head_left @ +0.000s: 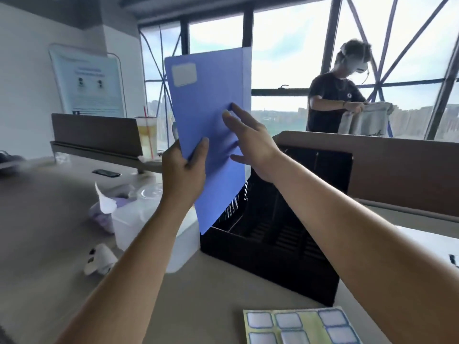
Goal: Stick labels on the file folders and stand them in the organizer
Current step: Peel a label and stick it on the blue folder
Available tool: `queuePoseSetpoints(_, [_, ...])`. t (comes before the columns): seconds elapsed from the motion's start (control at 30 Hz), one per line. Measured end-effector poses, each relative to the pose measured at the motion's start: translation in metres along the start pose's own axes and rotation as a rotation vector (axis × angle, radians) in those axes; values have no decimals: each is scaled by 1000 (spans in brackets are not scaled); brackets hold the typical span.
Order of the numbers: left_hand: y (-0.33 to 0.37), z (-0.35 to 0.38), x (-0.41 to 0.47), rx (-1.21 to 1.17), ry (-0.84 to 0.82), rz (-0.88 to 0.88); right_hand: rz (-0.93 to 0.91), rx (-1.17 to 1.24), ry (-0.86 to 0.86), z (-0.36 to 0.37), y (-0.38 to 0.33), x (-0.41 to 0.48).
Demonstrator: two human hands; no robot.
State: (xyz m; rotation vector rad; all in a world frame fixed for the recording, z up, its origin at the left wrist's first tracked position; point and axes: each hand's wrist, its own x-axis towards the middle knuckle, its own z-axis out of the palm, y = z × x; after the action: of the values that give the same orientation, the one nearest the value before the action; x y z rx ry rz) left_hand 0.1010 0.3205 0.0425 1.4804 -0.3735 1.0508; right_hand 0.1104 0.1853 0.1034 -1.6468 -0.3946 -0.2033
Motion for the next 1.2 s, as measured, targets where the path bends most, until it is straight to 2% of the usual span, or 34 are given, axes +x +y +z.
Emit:
queuePoseSetpoints(0.33, [-60,50,19,107,-109,-20,137,182,127,-10,47,52])
queuePoseSetpoints(0.47, [-91,60,8,125,-145,-32,198,147,140,-17,77,68])
queuePoseSetpoints(0.67, [-141,63,-14,159,-216,-196,314,81,160,-13,114,79])
queuePoseSetpoints(0.8, [-157,57,-29,136,-159,-266,294,-37,124,-14,130,79])
queuePoseSetpoints(0.93, [-146,55,-36,113,-238,-365,233,-185,56,-18,141,72])
queuePoseSetpoints(1.0, [-140,49,-40,151,-185,-428,220,-235,-11,-24,134,60])
queuePoseSetpoints(1.07, [-129,43,-46,193,-49,-458,208,-295,-72,-31,121,44])
queuePoseSetpoints(1.13, [-114,36,-59,228,79,-408,213,-403,-110,-38,106,29])
queuePoseSetpoints(1.2, [-93,30,-79,263,114,-318,202,-506,-135,-45,91,11])
